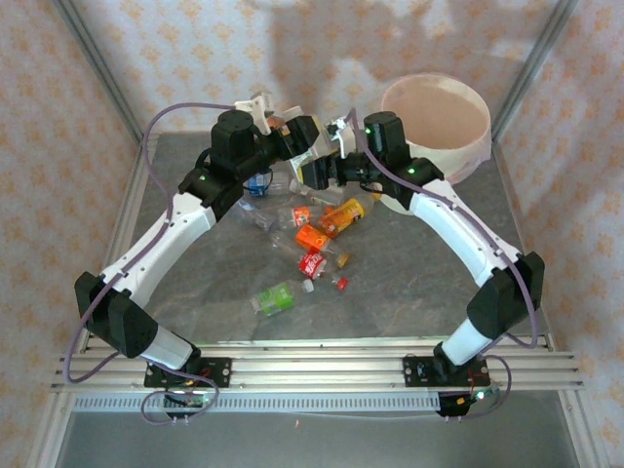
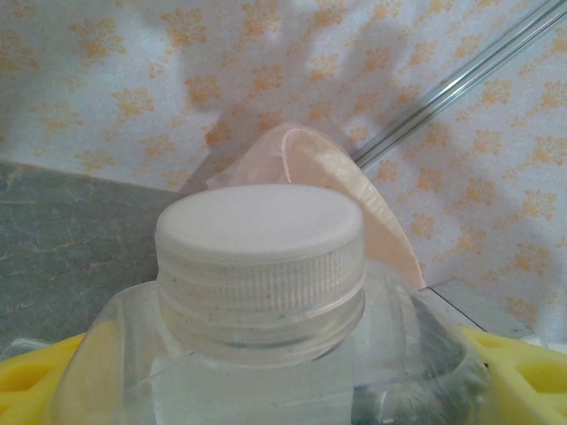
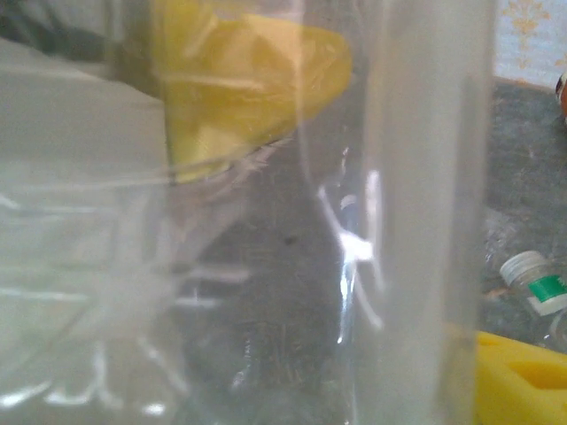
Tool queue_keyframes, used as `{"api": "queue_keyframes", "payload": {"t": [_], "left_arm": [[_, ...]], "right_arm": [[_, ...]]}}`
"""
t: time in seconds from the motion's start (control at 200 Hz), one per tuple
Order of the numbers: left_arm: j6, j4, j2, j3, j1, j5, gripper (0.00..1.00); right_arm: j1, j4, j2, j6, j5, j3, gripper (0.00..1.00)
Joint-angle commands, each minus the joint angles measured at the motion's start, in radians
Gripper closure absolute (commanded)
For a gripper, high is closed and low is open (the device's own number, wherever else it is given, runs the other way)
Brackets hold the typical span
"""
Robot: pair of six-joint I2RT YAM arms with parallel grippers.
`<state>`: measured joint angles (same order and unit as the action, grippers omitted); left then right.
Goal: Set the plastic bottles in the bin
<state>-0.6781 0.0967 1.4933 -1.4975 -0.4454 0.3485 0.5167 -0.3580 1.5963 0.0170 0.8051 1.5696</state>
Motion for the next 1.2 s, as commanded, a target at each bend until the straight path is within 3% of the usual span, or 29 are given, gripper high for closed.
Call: {"api": "queue_keyframes", "payload": {"t": [0.0,0.24,0.32,0.39,0.45,0.55,0.726,0.831,1.066,1.191], "left_arm": [[0.031,-0.02,-0.002,-0.036,-0.011,0.0,0.4],[0.028,-0.008,0.008,-0.04,-0.012,0.006,0.39],[0.022,-0.007,0.013,-0.044,-0.012,0.024,0.28],[0.024,-0.001,0.022,-0.055,-0.011,0.062,0.1],[0.027,0.0,0.039,-0.073,-0.011,0.123,0.0],[0.015,-0.007,0.068,-0.1,-0.012,0.189,0.0],[-0.006,-0.05,0.063,-0.073,-0.012,0.172,0.0],[-0.012,-0.074,0.034,-0.036,-0.011,0.117,0.0],[0.008,-0.012,-0.066,0.068,-0.015,-0.128,0.0],[0.021,0.025,-0.115,0.117,-0.015,-0.213,0.0]], "right_arm": [[0.006,0.043,-0.006,-0.02,-0.014,0.035,0.3],[0.007,0.032,-0.038,-0.015,-0.083,0.021,0.49],[0.006,0.002,-0.056,0.007,-0.122,0.014,0.53],[0.006,-0.035,-0.082,0.035,-0.152,0.004,0.55],[0.005,-0.052,-0.113,0.073,-0.17,-0.023,0.57],[0.001,-0.071,-0.16,0.116,-0.202,-0.064,0.59],[-0.017,-0.126,-0.195,0.178,-0.275,-0.074,0.63],[-0.037,-0.14,-0.209,0.198,-0.309,-0.076,0.63],[-0.106,-0.183,-0.209,0.194,-0.417,-0.038,0.66],[-0.155,-0.213,-0.205,0.179,-0.39,0.026,0.66]]}}
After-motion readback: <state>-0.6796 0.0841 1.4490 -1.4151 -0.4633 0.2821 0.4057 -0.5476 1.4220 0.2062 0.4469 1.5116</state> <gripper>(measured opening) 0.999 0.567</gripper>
